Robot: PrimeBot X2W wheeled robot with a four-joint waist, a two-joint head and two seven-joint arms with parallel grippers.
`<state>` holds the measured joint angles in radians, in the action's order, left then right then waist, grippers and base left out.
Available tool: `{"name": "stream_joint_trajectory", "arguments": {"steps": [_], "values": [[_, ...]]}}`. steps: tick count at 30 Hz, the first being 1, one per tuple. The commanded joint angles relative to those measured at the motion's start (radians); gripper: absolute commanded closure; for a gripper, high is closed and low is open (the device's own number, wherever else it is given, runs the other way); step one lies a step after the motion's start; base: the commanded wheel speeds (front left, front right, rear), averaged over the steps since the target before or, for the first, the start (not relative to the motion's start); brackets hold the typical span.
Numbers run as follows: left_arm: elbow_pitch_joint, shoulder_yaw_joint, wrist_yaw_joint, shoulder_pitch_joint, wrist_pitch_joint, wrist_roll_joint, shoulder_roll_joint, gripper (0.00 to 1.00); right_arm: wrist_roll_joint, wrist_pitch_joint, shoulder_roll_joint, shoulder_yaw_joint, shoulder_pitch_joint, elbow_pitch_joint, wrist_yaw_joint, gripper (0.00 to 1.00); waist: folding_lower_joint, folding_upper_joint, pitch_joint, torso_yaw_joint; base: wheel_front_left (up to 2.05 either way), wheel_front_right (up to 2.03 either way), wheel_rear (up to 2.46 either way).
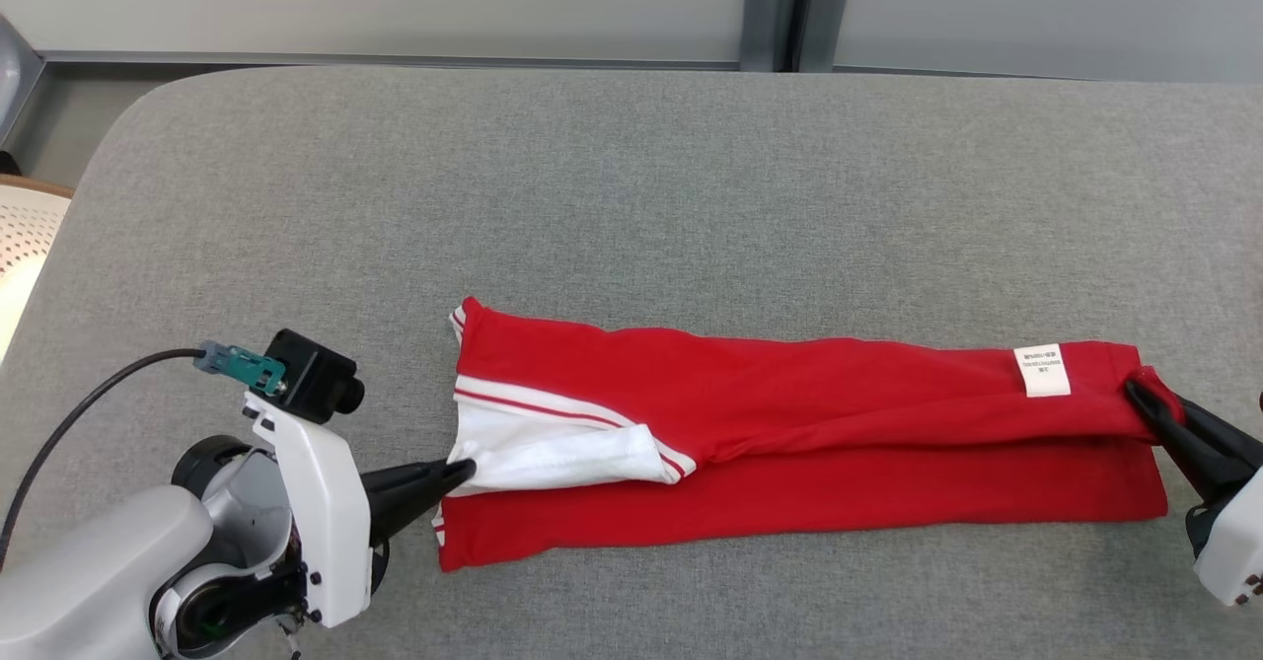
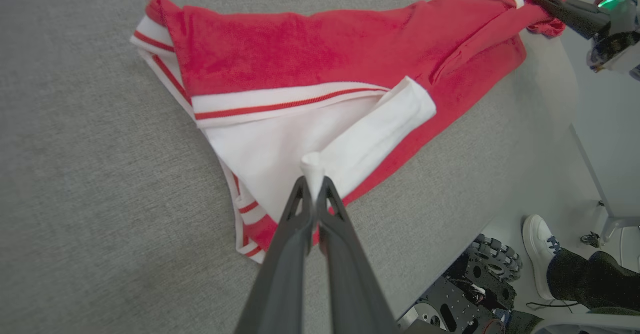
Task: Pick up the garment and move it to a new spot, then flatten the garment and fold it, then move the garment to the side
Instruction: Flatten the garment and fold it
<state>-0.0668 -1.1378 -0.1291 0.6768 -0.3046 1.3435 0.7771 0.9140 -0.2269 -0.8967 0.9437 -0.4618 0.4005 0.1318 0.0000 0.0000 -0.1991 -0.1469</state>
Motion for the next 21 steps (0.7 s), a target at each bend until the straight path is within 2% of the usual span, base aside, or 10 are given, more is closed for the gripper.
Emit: {"name": "stream_joint_trajectory", "arguments": {"steps": [1, 9, 10, 11, 13, 14, 18, 21], "values": [[0.005, -0.001, 0.002, -0.013, -0.005, 0.005, 0.005, 1.00, 0.013, 0.005, -0.009, 0.004, -0.013, -0.004, -0.002, 1.00, 0.0000, 0.0000, 0.002, 0.005, 0.00, 0.00, 0.00], [0.020, -0.029, 0.013, -0.035, -0.056, 0.023, 0.018, 1.00, 0.104, 0.054, -0.049, 0.124, -0.045, -0.028, -0.002, 1.00, 0.0000, 0.0000, 0.006, 0.022, 0.00, 0.00, 0.00], [0.011, -0.040, 0.022, -0.039, -0.071, 0.020, 0.018, 1.00, 0.137, 0.079, -0.065, 0.155, -0.050, -0.049, -0.002, 0.00, 0.0000, 0.0000, 0.007, 0.024, 0.00, 0.00, 0.00], [0.007, -0.044, 0.024, -0.040, -0.076, 0.019, 0.018, 0.82, 0.159, 0.082, -0.072, 0.161, -0.055, -0.054, -0.002, 0.00, 0.0000, 0.0000, 0.008, 0.025, 0.00, 0.00, 0.00], [0.002, -0.043, 0.034, -0.042, -0.081, 0.035, 0.015, 0.24, 0.193, 0.081, -0.084, 0.180, -0.065, -0.084, -0.002, 0.00, 0.0000, 0.0000, 0.010, 0.026, 0.00, 0.00, 0.00], [0.000, -0.042, 0.037, -0.046, -0.085, 0.043, 0.014, 0.00, 0.201, 0.080, -0.097, 0.189, -0.071, -0.090, -0.002, 0.00, 0.0000, 0.0000, 0.010, 0.026, 0.00, 0.00, 0.00], [-0.003, -0.029, 0.050, -0.048, -0.079, 0.058, 0.016, 0.00, 0.256, 0.053, -0.124, 0.201, -0.093, -0.109, -0.002, 0.00, 0.0000, 0.0000, 0.014, 0.023, 0.00, 0.00, 0.00], [-0.007, 0.000, 0.051, -0.034, -0.036, 0.055, 0.013, 0.00, 0.319, 0.007, -0.128, 0.169, -0.105, -0.096, -0.002, 0.00, 0.0000, 0.0000, 0.019, 0.020, 0.00, 0.00, 0.00]]}}
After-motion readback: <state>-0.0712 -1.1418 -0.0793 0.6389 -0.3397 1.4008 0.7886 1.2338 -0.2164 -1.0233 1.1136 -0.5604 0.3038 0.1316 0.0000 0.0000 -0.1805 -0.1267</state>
